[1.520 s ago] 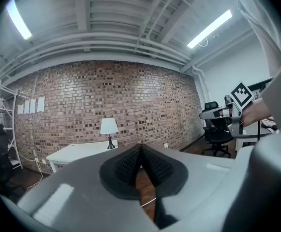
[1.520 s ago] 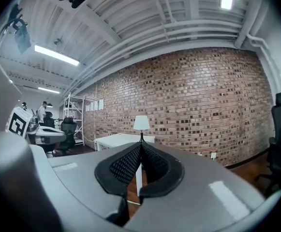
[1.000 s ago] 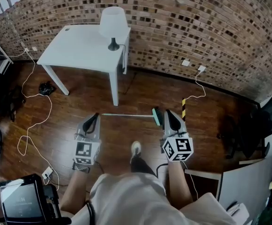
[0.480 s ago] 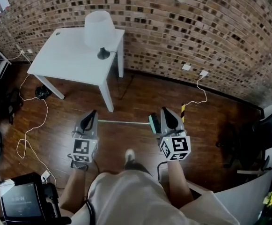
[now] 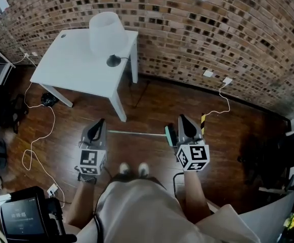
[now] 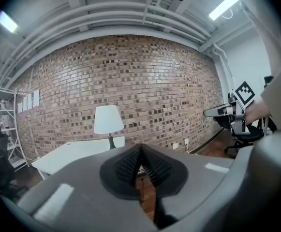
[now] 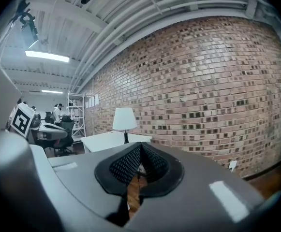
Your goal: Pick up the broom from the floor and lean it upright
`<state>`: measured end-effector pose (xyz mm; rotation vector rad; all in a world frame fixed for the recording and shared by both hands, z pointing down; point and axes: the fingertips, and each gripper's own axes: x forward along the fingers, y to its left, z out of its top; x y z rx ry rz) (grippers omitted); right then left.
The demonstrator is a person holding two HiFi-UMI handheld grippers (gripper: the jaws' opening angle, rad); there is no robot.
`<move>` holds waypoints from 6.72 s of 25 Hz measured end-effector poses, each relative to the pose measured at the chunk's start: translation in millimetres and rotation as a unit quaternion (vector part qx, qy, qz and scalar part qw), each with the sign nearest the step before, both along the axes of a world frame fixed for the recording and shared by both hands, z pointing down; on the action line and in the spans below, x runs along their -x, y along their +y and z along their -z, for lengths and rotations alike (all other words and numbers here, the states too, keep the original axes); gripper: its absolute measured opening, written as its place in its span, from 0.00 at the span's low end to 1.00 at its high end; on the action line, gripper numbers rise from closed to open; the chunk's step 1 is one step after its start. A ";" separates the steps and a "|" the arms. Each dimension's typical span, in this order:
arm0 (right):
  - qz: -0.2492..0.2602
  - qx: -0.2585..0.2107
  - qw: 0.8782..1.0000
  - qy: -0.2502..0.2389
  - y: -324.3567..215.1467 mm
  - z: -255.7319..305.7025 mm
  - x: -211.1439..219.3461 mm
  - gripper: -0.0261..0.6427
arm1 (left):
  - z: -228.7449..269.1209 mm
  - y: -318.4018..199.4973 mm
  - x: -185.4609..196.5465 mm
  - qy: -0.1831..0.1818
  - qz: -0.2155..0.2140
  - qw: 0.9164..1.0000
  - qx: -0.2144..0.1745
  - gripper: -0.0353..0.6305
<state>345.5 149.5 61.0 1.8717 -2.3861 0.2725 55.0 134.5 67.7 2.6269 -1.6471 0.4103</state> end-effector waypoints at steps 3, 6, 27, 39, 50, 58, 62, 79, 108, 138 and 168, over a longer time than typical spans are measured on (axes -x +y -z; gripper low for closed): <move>-0.001 -0.004 1.000 -0.002 -12.3 6.6 6.6 0.06 | 3.4 -15.4 3.9 -0.001 -0.004 1.000 0.000 0.05; 0.011 -0.006 1.000 0.007 -24.7 8.3 18.8 0.06 | 7.0 -30.8 5.9 0.000 -0.009 1.000 -0.006 0.05; 0.176 0.109 0.976 0.063 -92.0 -101.3 149.4 0.10 | -125.1 -69.6 89.8 -0.008 0.045 0.994 0.097 0.05; 0.299 0.234 0.917 0.120 -142.6 -299.0 281.7 0.15 | -291.2 -132.1 183.7 -0.009 0.102 0.979 0.179 0.05; 0.429 0.304 0.808 0.265 -147.2 -568.7 362.9 0.18 | -512.6 -130.2 257.5 -0.034 0.117 0.960 0.253 0.05; 0.421 0.353 0.792 0.267 -140.2 -705.3 366.2 0.18 | -632.5 -111.3 264.2 0.003 0.138 0.945 0.295 0.05; 0.414 0.358 0.796 0.258 -142.1 -763.1 369.8 0.19 | -681.8 -111.3 246.9 0.021 0.139 0.942 0.304 0.05; 0.401 0.404 0.758 0.319 -106.1 -945.1 344.8 0.20 | -843.9 -46.9 192.0 0.100 0.152 0.909 0.374 0.05; 0.466 0.338 0.714 0.399 -113.4 -924.9 342.8 0.17 | -784.3 -56.2 189.2 -0.008 0.098 0.945 0.313 0.05; 0.263 0.219 0.892 0.295 -145.1 -562.2 191.2 0.17 | -522.2 -98.5 73.2 -0.012 -0.019 0.969 0.244 0.05; 0.186 0.138 0.954 0.192 -331.4 -452.7 166.5 0.18 | -441.4 -180.7 73.1 0.057 0.141 0.962 0.227 0.05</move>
